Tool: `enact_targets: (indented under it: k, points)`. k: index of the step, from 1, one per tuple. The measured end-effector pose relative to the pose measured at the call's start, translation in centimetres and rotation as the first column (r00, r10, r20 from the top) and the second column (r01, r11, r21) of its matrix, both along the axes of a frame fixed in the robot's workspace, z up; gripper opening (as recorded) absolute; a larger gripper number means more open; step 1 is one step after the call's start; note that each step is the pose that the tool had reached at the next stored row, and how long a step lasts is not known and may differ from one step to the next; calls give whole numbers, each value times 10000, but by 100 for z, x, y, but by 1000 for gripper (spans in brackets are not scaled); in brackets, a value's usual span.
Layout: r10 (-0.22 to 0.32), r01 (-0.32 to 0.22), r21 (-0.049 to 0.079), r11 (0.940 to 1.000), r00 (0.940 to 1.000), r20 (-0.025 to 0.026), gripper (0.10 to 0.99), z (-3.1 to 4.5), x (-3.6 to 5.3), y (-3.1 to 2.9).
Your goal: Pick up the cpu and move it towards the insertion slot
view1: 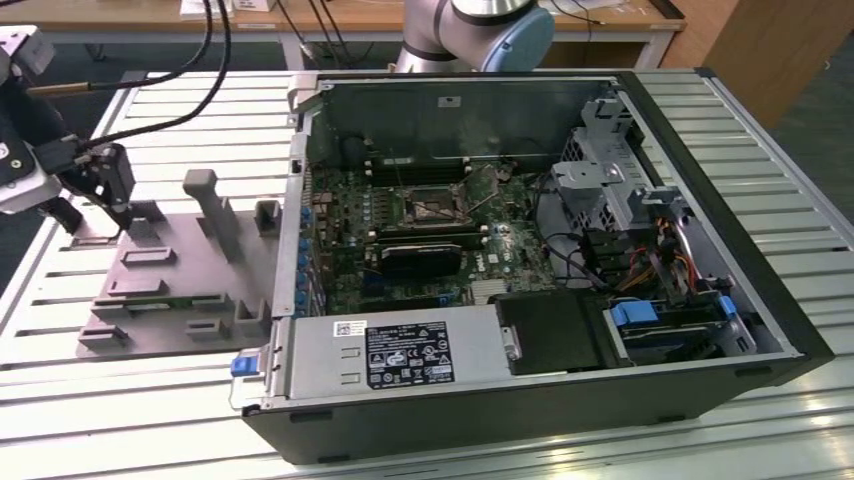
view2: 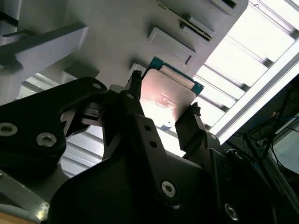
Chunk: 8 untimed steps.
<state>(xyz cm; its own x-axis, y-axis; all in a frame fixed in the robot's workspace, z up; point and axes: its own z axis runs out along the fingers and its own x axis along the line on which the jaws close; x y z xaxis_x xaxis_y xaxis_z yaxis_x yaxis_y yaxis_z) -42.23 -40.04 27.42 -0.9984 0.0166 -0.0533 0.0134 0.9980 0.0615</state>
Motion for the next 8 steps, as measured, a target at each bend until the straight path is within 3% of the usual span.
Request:
enact_targets:
  k: [8]
  points:
    - [0, 0, -2, 10000, 10000, -1, 537, 286, 0, 0]
